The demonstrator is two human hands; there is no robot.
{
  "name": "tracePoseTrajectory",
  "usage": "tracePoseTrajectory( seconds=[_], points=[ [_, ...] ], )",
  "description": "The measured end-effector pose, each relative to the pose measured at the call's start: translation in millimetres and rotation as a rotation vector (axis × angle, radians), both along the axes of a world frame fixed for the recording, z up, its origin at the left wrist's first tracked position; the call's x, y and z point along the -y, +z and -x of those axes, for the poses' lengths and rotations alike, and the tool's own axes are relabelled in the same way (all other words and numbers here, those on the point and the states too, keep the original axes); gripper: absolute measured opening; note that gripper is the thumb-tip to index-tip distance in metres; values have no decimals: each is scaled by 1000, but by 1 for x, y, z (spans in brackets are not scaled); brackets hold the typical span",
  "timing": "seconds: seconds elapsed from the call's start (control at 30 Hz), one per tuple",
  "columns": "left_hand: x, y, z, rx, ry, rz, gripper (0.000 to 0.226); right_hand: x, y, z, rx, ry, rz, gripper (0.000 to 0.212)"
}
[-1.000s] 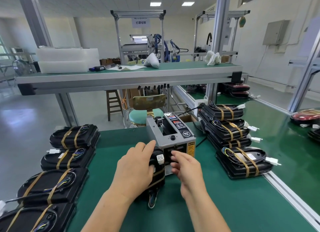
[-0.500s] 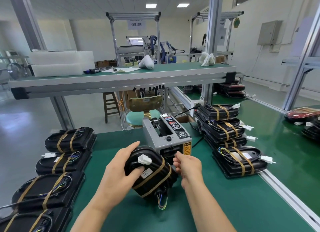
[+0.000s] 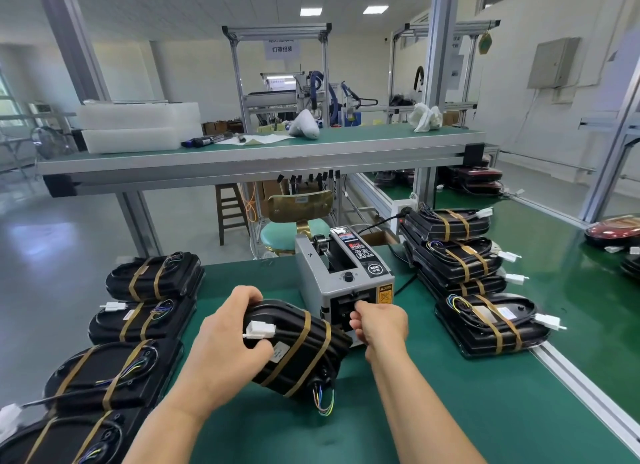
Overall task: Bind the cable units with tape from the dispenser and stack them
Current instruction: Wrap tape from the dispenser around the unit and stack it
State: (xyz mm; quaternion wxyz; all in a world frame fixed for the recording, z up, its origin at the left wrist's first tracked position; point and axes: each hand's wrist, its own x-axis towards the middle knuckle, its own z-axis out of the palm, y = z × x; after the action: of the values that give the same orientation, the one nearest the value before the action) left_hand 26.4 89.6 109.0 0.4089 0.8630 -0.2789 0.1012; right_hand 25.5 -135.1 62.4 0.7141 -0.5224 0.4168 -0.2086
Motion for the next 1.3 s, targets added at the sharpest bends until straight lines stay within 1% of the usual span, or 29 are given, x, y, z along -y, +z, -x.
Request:
tracePoseTrajectory(
  seconds=[0.07,0.1,0.2,0.3,0.43,0.57,0.63,0.73,0.77,0.8,0.83,0.93,1.0,1.2,1.23,1.3],
  points=[
    [1,0,1,-27,-23,21,62,-2,-1,-2,-38,-8,69,20],
    [2,-1,2,-40,-35,35,63,-3,-1,-3,-58,-11,111,19],
    [5,-3,3,-56,-85,85,54,-7,-4,-2,-61,-12,187,14],
    [6,-15,5,-115,-95,163,54,-4,-9,3,35,-40,135,16],
    [13,-43,7,-258,-92,277,56,9,-7,15,219,-99,55,17],
    [18,-66,10,-424,-122,360,57,15,2,25,275,-75,35,17],
    [20,-74,12,-465,-124,390,59,16,8,32,273,-80,89,15],
    [25,-76,13,-507,-121,426,66,5,22,47,305,-104,256,10],
    [27,-76,13,-516,-119,439,67,-4,27,52,319,-81,290,10],
    [29,-76,13,-521,-112,456,66,-15,31,57,335,-25,287,10],
    [30,-76,13,-526,-102,478,66,-27,34,60,359,57,232,11],
    [31,-77,15,-531,-78,530,65,-62,37,67,403,279,-62,13],
    [30,-77,16,-543,-79,541,64,-75,31,70,373,344,-135,17],
    [26,-70,18,-623,-120,608,49,-79,18,70,314,338,-112,19],
    [27,-68,18,-634,-105,624,42,-79,18,69,309,348,-95,20],
    [30,-65,17,-653,-66,649,23,-78,17,68,292,369,-62,21]
  ],
)
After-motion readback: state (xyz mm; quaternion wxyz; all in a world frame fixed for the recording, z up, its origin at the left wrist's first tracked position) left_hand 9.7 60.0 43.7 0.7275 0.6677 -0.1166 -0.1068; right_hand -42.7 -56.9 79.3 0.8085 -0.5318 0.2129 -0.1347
